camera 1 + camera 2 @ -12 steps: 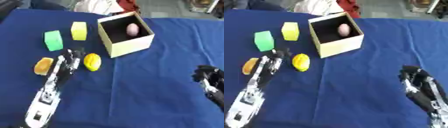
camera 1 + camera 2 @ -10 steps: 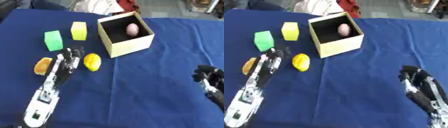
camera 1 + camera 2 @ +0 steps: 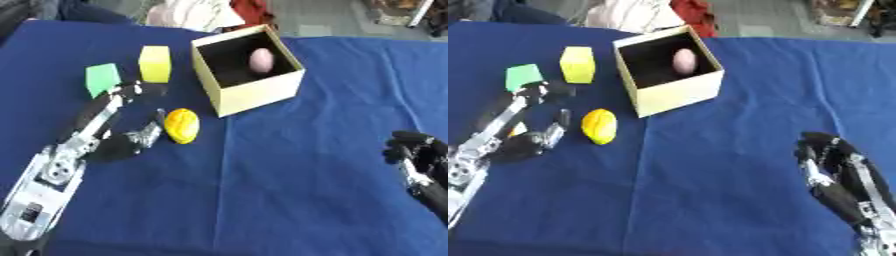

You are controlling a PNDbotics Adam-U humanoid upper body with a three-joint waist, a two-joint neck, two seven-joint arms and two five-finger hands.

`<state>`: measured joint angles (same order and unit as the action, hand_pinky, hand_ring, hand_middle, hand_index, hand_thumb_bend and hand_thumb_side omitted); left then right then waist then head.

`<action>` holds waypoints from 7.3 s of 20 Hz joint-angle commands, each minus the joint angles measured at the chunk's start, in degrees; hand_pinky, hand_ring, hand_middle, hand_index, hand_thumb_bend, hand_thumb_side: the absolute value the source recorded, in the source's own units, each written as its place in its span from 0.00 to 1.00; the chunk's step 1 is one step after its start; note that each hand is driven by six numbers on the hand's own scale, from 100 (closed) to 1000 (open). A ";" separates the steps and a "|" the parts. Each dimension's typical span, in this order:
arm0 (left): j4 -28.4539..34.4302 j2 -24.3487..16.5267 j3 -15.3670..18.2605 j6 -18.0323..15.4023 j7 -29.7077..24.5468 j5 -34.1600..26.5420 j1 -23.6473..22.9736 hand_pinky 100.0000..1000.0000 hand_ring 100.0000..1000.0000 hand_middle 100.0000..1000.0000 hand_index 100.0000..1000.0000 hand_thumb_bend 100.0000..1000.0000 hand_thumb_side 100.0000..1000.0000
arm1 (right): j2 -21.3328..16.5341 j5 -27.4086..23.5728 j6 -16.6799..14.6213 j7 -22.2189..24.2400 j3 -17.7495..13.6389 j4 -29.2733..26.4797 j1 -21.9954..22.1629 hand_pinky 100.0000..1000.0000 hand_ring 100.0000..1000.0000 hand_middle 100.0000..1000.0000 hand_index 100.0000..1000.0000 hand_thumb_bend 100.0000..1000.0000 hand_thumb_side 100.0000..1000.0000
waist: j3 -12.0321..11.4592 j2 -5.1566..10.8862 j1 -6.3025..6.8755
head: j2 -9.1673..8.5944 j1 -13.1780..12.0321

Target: Pick up objects on the table and place them in the box.

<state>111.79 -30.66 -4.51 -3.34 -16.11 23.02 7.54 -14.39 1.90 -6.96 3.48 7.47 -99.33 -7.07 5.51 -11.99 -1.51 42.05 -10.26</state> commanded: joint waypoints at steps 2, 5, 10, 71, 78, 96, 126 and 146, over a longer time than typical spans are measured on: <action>2.68 -9.88 -1.90 -0.82 -7.18 4.01 1.46 0.82 0.82 0.78 0.88 0.00 0.37 | -1.16 0.35 -0.04 0.20 -0.05 -1.54 -0.43 0.61 0.62 0.60 0.74 0.00 0.31 | 0.23 1.73 1.05 | -0.71 0.18; 2.79 -14.37 -3.58 -1.99 -11.33 5.80 2.95 0.82 0.81 0.79 0.90 0.00 0.31 | -1.25 0.39 -0.02 0.24 0.02 -1.51 -0.37 0.61 0.62 0.60 0.74 0.00 0.31 | 0.42 1.83 1.14 | -0.64 0.11; 1.92 -18.98 -6.49 -2.55 -15.92 7.81 6.44 0.82 0.81 0.80 0.92 0.13 0.34 | -1.36 0.39 -0.01 0.36 0.17 -1.45 -0.28 0.61 0.62 0.60 0.74 0.00 0.31 | 0.72 2.02 1.20 | -0.53 0.01; -34.03 -4.05 -12.27 -3.49 -4.28 23.57 42.69 0.67 0.43 0.41 0.63 0.09 0.08 | -1.10 -0.62 0.21 1.78 2.05 -0.96 -0.61 0.61 0.62 0.60 0.74 0.00 0.32 | 5.38 2.47 0.72 | -0.77 -2.38; -45.63 2.22 -12.16 -4.95 -0.24 30.41 45.67 0.71 0.53 0.51 0.73 0.11 0.08 | -0.91 -0.98 0.32 2.06 2.33 -0.88 -0.60 0.61 0.62 0.60 0.74 0.00 0.33 | 6.66 2.44 0.41 | -0.86 -3.37; -26.96 -7.71 -10.68 -2.84 -1.00 23.29 39.29 0.82 0.75 0.78 0.90 0.18 0.21 | -1.34 -0.61 0.28 1.25 1.31 -1.05 -0.15 0.61 0.62 0.60 0.74 0.00 0.33 | 5.18 2.19 1.34 | -1.07 -1.86; -14.60 -13.41 4.63 8.50 -3.22 17.56 0.82 0.80 0.74 0.77 0.87 0.15 0.33 | -1.91 0.20 0.24 -0.05 0.04 -1.24 -0.30 0.62 0.62 0.60 0.74 0.00 0.33 | 1.75 1.18 1.74 | -1.65 0.11; -16.65 -13.21 5.70 4.36 -8.96 19.22 -0.95 0.78 0.71 0.75 0.86 0.19 0.41 | -1.98 0.25 0.26 -0.17 -0.12 -1.31 -0.29 0.62 0.62 0.60 0.74 0.00 0.34 | 2.08 0.90 2.13 | -1.34 -6.44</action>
<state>94.36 -42.01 0.05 1.72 -24.06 41.89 6.44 -14.98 1.88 -6.65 3.56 7.81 -99.31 -6.90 7.55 -11.20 -0.25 41.00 -16.55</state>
